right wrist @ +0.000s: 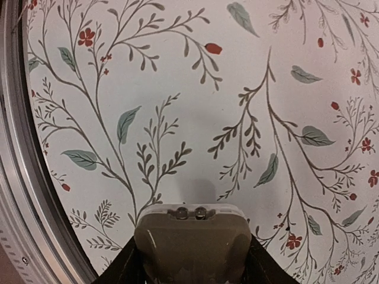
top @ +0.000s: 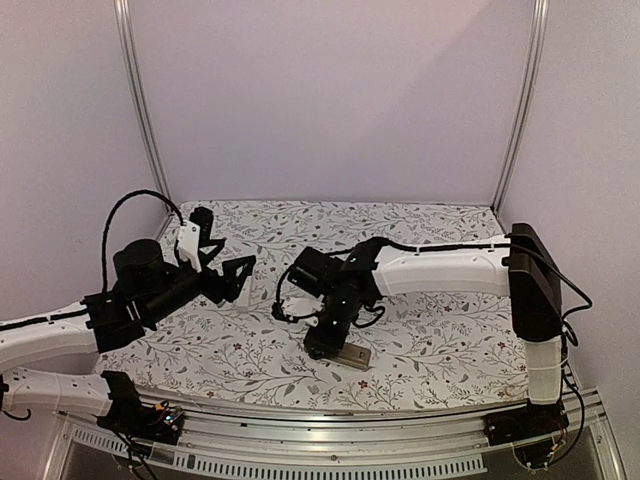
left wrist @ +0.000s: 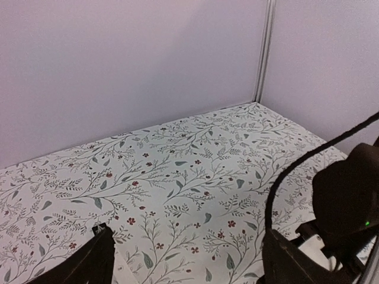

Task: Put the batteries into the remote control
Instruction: Pick up the remote control from the center of the board, then pass from the right arm to the left

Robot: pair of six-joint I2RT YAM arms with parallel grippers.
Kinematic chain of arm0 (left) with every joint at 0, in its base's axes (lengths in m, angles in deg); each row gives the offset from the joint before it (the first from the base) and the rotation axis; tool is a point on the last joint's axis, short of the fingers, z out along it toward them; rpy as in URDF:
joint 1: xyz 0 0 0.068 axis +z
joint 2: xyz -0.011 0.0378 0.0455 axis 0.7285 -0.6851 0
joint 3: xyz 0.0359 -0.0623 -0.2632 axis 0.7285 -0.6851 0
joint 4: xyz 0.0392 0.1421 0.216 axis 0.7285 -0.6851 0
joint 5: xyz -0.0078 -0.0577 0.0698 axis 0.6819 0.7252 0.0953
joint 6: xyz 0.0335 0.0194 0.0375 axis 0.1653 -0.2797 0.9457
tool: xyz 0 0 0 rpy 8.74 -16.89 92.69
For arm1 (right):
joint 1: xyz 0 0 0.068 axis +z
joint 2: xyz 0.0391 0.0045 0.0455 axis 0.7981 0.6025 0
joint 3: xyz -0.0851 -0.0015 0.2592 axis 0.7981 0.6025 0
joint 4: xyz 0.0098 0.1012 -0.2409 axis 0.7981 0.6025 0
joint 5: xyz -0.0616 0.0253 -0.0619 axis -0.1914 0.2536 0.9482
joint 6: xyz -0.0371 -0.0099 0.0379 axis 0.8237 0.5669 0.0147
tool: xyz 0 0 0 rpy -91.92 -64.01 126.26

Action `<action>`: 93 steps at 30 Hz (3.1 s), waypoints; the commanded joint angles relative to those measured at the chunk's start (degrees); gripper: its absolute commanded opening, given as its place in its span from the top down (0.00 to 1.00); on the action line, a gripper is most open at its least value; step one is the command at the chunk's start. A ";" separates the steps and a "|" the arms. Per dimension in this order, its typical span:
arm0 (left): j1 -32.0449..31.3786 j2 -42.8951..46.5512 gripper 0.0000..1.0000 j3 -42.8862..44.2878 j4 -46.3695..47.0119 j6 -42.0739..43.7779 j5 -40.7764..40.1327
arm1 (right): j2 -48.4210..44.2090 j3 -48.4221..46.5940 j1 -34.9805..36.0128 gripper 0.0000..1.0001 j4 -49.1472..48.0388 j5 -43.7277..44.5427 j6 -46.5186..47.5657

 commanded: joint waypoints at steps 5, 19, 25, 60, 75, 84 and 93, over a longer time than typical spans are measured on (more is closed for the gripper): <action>1.71 -1.14 0.17 5.25 1.25 3.10 10.63 | -11.33 -6.90 -7.77 0.82 -1.92 -5.07 -3.63; -0.07 -8.87 0.15 13.54 11.81 0.06 34.16 | -23.35 -13.04 -10.19 0.81 -18.75 -19.45 -7.90; -1.66 -14.30 0.12 18.02 17.96 -1.22 39.75 | -26.17 -11.34 -10.18 0.81 -24.93 -26.90 -8.77; -3.91 -23.50 0.66 24.09 26.66 -7.59 42.21 | -29.03 -4.04 -10.19 0.80 -35.78 -34.51 -12.56; -4.08 -21.57 1.00 22.64 24.61 -7.00 40.23 | -29.98 -1.92 -10.19 0.47 -36.00 -32.53 -12.33; -4.04 -19.06 1.00 22.99 8.61 -5.36 26.95 | -31.71 -0.30 -10.19 0.26 -36.02 -28.45 -12.03; -4.03 -21.90 1.00 26.99 -16.17 -5.64 8.32 | -32.28 -0.17 -11.99 0.17 -33.41 -10.35 -16.85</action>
